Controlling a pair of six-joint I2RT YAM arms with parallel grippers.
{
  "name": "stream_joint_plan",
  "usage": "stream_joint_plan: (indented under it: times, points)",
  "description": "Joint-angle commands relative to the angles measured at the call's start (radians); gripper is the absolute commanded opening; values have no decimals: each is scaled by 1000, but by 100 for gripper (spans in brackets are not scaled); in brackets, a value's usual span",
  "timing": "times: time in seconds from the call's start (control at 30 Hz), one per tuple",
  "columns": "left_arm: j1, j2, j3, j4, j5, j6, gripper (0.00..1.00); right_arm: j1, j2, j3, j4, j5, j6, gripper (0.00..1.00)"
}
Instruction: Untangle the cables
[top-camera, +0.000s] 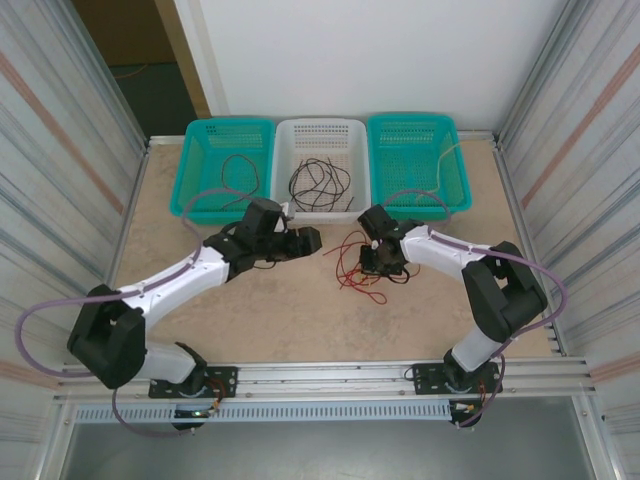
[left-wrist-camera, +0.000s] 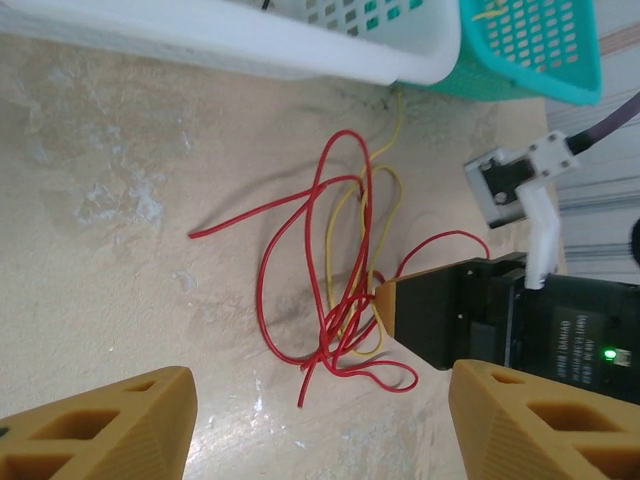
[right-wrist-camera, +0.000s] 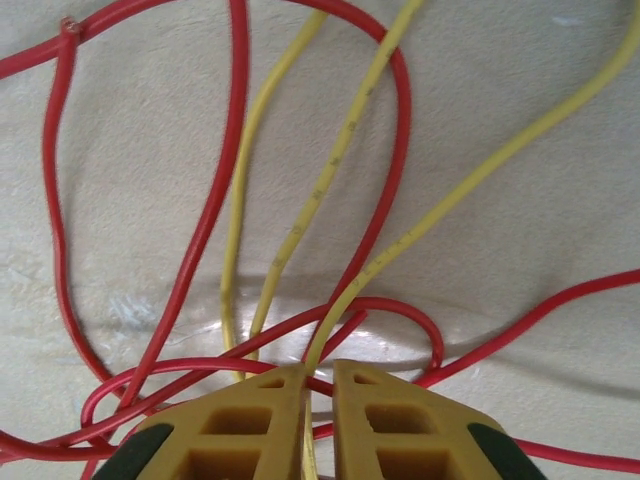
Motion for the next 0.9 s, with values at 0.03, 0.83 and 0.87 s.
stream_joint_plan:
  times: [0.03, 0.83, 0.87]
  points:
    - [-11, 43, 47, 22, -4, 19, 69, -2, -26, -11, -21, -15, 7, 24]
    - [-80, 181, 55, 34, -23, 50, 74, -128, 110, 73, 4, -129, 111, 30]
    - [-80, 186, 55, 40, -20, 49, 74, -129, 111, 69, 10, -134, 114, 27]
